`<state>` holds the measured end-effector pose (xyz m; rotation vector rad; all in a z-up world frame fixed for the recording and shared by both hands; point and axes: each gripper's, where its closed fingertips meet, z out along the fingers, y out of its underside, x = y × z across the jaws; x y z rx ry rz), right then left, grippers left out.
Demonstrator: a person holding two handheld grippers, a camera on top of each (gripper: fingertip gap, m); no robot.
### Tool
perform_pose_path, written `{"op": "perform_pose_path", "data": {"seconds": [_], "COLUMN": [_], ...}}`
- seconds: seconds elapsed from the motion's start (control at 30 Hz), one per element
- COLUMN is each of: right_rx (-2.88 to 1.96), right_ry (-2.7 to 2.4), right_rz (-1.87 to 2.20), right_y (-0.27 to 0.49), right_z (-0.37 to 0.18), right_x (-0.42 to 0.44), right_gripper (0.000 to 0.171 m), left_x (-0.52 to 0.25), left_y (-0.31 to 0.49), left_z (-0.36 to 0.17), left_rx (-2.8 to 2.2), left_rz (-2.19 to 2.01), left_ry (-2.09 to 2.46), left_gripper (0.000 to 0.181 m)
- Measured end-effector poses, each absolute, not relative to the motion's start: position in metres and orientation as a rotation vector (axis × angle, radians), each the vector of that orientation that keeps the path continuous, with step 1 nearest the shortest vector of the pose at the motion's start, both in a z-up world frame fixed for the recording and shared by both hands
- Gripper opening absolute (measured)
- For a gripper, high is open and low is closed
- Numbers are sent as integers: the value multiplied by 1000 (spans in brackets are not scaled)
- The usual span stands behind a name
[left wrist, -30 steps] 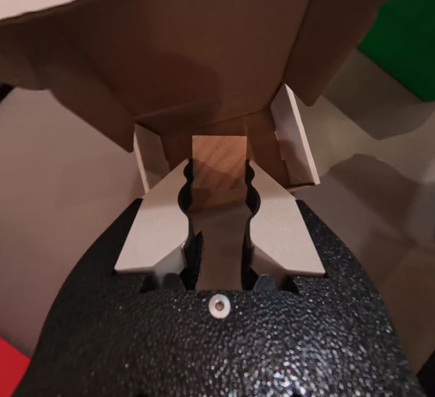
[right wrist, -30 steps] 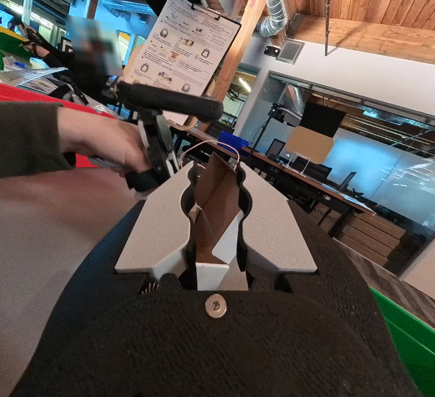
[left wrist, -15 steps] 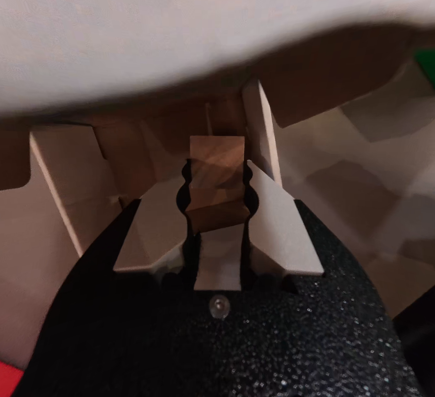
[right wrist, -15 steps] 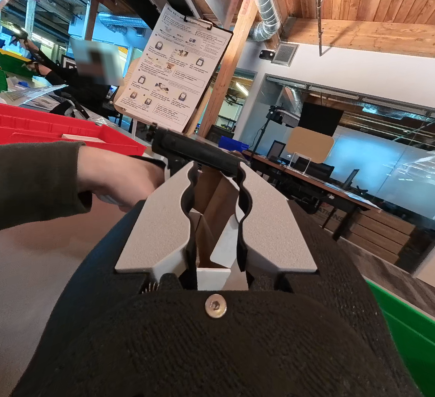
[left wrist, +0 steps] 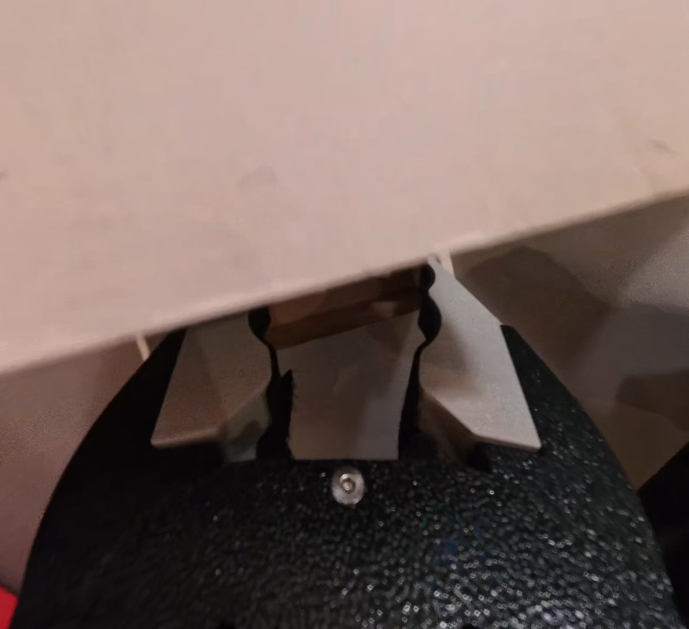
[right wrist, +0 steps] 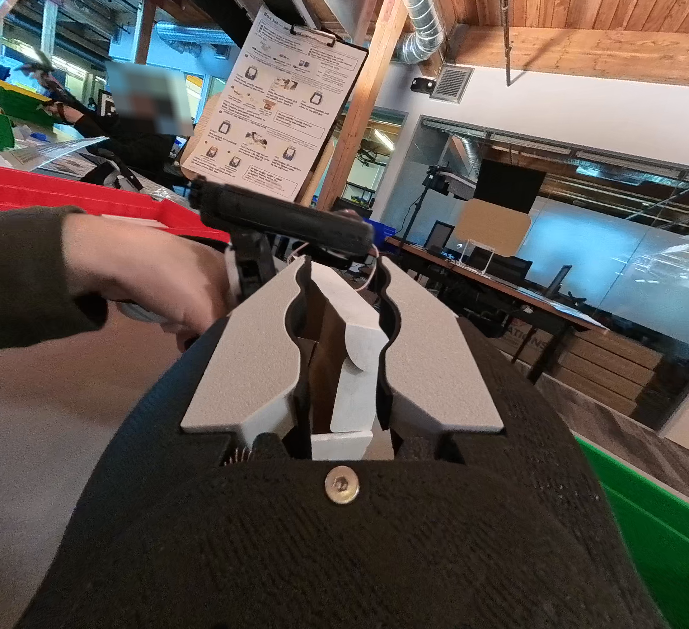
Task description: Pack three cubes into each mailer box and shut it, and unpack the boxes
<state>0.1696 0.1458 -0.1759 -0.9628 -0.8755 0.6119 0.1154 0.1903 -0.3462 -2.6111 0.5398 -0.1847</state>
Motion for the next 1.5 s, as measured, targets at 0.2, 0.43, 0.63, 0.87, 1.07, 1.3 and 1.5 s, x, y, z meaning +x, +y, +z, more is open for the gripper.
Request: {"op": "perform_pose_path", "data": {"seconds": [0.2, 0.43, 0.63, 0.87, 1.07, 1.3, 1.5], "right_rx": [-1052, -1303, -1399, -1428, -1456, -1506, -1518], "right_ry": [-972, -1008, -997, -1055, -1089, -1122, -1188], "right_rz": [546, 437, 537, 683, 897, 1025, 1080], "right_y": [157, 203, 227, 240, 253, 266, 253], "right_z": [-198, -241, -243, -234, -234, -230, -232], "right_x": [159, 153, 145, 128, 100, 71, 57], "right_gripper": [67, 76, 56, 42, 40, 40, 40], "left_x": [111, 108, 78, -26, -141, -202, -218], "left_y": [176, 150, 109, 46, -43, -75, -25], "left_z": [-324, -318, -285, -251, -221, -228, -277], "left_rx": [-2500, -2458, -2270, -2070, -1950, -1979, -2245], "left_rz": [-244, -279, -219, -56, 237, 276, 183], "left_ry": [518, 580, 563, 280, -94, -222, 14], "left_gripper": [85, 84, 76, 71, 62, 57, 53]}}
